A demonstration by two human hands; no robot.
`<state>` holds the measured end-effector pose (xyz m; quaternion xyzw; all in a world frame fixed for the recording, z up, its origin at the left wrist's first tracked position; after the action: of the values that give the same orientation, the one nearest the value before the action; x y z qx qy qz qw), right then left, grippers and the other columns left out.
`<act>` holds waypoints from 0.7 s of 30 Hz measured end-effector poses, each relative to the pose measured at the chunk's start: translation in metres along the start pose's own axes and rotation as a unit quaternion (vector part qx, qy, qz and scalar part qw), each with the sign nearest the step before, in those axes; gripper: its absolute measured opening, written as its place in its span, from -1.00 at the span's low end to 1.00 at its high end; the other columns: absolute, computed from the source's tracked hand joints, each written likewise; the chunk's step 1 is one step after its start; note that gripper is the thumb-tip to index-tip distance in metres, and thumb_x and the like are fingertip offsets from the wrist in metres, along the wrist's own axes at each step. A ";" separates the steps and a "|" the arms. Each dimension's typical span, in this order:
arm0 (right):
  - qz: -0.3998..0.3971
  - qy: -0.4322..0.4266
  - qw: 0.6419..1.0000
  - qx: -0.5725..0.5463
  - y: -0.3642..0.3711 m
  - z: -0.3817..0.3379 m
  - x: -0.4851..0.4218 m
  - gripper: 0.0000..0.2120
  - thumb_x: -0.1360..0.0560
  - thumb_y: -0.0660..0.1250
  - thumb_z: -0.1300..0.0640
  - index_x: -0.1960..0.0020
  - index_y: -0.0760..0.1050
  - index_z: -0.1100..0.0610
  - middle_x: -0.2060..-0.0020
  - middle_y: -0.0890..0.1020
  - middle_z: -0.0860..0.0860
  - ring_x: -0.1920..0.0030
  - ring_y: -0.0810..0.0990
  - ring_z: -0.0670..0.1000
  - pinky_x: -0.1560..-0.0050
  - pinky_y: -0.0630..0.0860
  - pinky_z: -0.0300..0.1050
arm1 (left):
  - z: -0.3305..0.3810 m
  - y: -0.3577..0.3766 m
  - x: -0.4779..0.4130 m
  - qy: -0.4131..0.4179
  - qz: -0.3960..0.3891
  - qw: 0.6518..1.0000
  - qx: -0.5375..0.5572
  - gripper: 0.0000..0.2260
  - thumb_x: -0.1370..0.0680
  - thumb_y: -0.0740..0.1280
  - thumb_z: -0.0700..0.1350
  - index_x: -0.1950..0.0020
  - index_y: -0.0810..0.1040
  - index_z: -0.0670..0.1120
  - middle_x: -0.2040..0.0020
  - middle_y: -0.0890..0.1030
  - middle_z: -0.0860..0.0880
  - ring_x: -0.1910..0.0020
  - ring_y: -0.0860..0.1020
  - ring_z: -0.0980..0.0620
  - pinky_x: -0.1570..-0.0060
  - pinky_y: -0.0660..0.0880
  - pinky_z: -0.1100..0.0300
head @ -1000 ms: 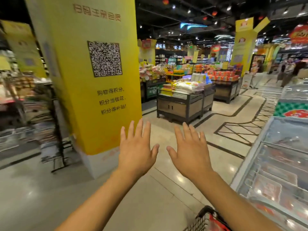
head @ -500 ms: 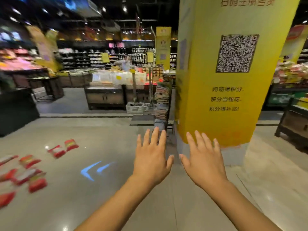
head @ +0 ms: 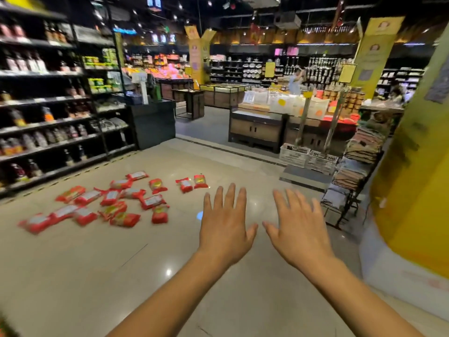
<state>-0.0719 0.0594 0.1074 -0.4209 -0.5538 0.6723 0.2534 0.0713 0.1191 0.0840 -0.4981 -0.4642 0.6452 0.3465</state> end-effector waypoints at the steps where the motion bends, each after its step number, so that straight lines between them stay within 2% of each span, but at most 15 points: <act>1: -0.006 -0.010 1.000 -0.010 0.004 -0.013 -0.012 -0.28 -0.64 0.11 -0.26 -0.67 -0.05 0.01 -0.65 0.06 0.10 -0.64 0.01 0.13 -0.59 -0.05 0.18 | -0.015 0.001 -0.003 -0.016 0.000 1.000 0.001 -0.26 -0.67 0.08 0.30 -0.70 -0.16 -0.01 -0.71 -0.11 -0.10 -0.68 -0.12 -0.18 -0.62 -0.14 -0.22; 6: -0.015 -0.059 0.997 -0.052 0.022 -0.070 -0.055 -0.30 -0.64 0.15 -0.23 -0.66 0.04 0.02 -0.64 0.11 0.11 -0.63 0.08 0.17 -0.59 0.01 0.21 | -0.077 0.002 -0.018 -0.082 -0.014 0.996 -0.018 -0.26 -0.67 0.07 0.32 -0.70 -0.18 0.01 -0.71 -0.15 -0.08 -0.68 -0.15 -0.18 -0.62 -0.15 -0.21; 9: -0.040 -0.086 0.994 -0.054 0.033 -0.091 -0.080 -0.31 -0.66 0.08 -0.24 -0.67 -0.06 0.00 -0.66 0.01 0.08 -0.65 -0.02 0.14 -0.60 -0.08 0.18 | -0.104 0.008 -0.028 -0.108 -0.011 0.994 -0.032 -0.25 -0.66 0.05 0.34 -0.70 -0.17 0.01 -0.71 -0.14 -0.09 -0.68 -0.15 -0.18 -0.61 -0.17 -0.22; 16: -0.061 -0.116 0.989 -0.071 0.065 -0.112 -0.147 -0.30 -0.65 0.03 -0.28 -0.67 -0.12 -0.02 -0.66 -0.04 0.05 -0.65 -0.06 0.12 -0.62 -0.09 0.19 | -0.147 0.038 -0.066 -0.156 -0.016 0.987 -0.034 -0.25 -0.66 0.06 0.35 -0.70 -0.15 0.02 -0.71 -0.11 -0.07 -0.68 -0.11 -0.18 -0.60 -0.15 -0.19; 21: -0.067 -0.138 0.984 -0.090 0.095 -0.111 -0.215 -0.33 -0.67 0.03 -0.23 -0.67 -0.09 0.01 -0.66 -0.01 0.07 -0.65 -0.03 0.13 -0.62 -0.09 0.18 | -0.168 0.059 -0.126 -0.173 -0.016 0.983 -0.064 -0.26 -0.66 0.04 0.35 -0.70 -0.15 0.03 -0.71 -0.10 -0.08 -0.68 -0.11 -0.18 -0.62 -0.16 -0.20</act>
<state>0.1453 -0.0795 0.0743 -0.3069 -0.6688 0.6528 0.1801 0.2672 0.0275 0.0570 -0.3923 -0.5660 0.6847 0.2385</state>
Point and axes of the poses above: each hand's wrist, its own x-axis away from the middle knuckle, its own y-axis out of the palm, z = x × y, the point moved 2 cm from there along -x, towards the middle knuckle
